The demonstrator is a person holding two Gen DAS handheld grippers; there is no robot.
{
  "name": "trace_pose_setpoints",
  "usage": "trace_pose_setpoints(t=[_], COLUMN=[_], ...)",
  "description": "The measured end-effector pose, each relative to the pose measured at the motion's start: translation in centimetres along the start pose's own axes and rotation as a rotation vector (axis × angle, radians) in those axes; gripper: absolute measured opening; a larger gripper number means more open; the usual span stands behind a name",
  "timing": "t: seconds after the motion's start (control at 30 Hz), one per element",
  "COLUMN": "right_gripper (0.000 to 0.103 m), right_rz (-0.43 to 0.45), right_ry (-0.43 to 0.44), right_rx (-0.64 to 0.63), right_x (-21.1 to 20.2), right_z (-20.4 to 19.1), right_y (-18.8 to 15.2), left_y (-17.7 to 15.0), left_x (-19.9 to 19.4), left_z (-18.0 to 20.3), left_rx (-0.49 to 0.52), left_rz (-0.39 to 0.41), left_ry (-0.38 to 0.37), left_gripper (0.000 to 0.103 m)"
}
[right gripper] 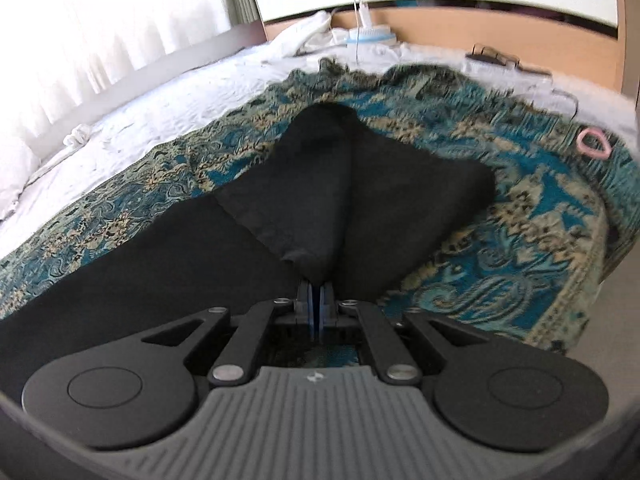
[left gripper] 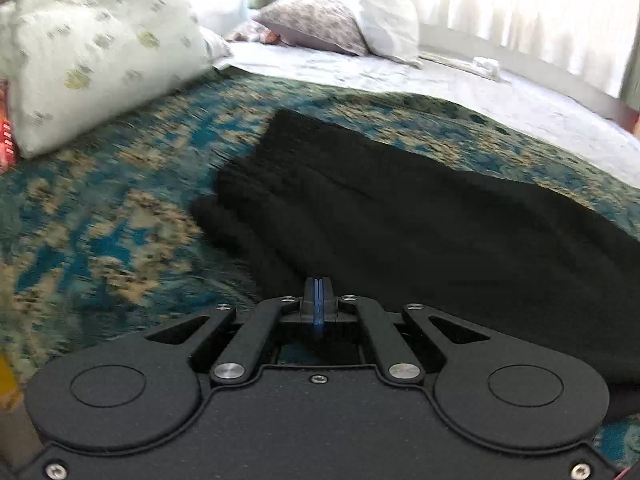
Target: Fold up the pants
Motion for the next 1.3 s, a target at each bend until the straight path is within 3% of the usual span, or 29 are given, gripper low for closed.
trace_pose_setpoints(t=[0.17, 0.27, 0.3, 0.33, 0.37, 0.4, 0.57, 0.7, 0.83, 0.87, 0.97, 1.0, 1.17, 1.23, 1.3], right_gripper=[0.005, 0.007, 0.009, 0.031, 0.036, 0.045, 0.058, 0.070, 0.077, 0.078, 0.082, 0.083, 0.085, 0.085, 0.085], right_rz=[0.023, 0.019, 0.033, 0.046, 0.054, 0.064, 0.109, 0.150, 0.187, 0.189, 0.175, 0.162, 0.108, 0.091, 0.072], right_ry=[-0.055, -0.091, -0.105, -0.123, -0.133, -0.136, -0.128, -0.082, 0.049, 0.092, 0.241, 0.298, 0.532, 0.613, 0.672], right_rx=[-0.048, -0.088, -0.111, -0.138, -0.155, -0.169, -0.180, -0.216, -0.319, -0.356, -0.469, -0.500, -0.633, -0.686, -0.744], right_x=[-0.2, 0.8, 0.7, 0.5, 0.3, 0.1, -2.0, -4.0, -5.8, -6.2, -7.0, -7.2, -8.6, -9.3, -10.0], right_z=[0.6, 0.5, 0.3, 0.0, -0.3, -0.5, -1.1, -3.0, -7.5, -9.0, -14.1, -15.9, -24.1, -27.4, -30.2], right_y=[-0.9, -2.0, -2.2, -2.3, -2.4, -2.4, -2.7, -3.2, -4.6, -5.2, -7.7, -8.7, -14.3, -16.7, -18.9], left_y=[-1.0, -0.6, -0.4, -0.1, 0.2, 0.6, 2.3, 3.4, 3.8, 3.8, 3.5, 3.5, 3.1, 3.1, 3.1], left_x=[0.4, 0.1, 0.0, -0.1, -0.1, 0.0, 1.4, 3.1, 4.9, 5.4, 5.9, 5.7, 5.3, 5.4, 5.5], left_z=[-0.4, 0.0, 0.1, 0.1, 0.2, 0.1, -1.2, -2.1, -2.3, -2.4, -3.0, -3.1, -3.7, -3.9, -4.2], left_rx=[0.009, -0.020, -0.027, -0.025, -0.020, -0.017, -0.092, -0.159, -0.155, -0.157, -0.151, -0.136, -0.107, -0.112, -0.134], left_rz=[-0.035, -0.022, -0.019, -0.010, 0.003, 0.021, 0.033, 0.033, 0.038, 0.036, 0.047, 0.059, 0.075, 0.071, 0.058], left_ry=[-0.020, -0.084, -0.095, -0.093, -0.087, -0.079, -0.078, -0.085, -0.033, -0.019, 0.065, 0.069, 0.035, 0.022, 0.005], left_gripper=[0.001, 0.013, 0.024, 0.032, 0.049, 0.057, 0.067, 0.085, 0.085, 0.079, 0.035, 0.031, 0.029, 0.034, 0.048])
Point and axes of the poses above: each gripper's, at about its wrist camera, not at the fingertips, and x roughly the way its jaws point, z to its right, y to its top, the point moved 6 cm from there along x, roughly the way its jaws point
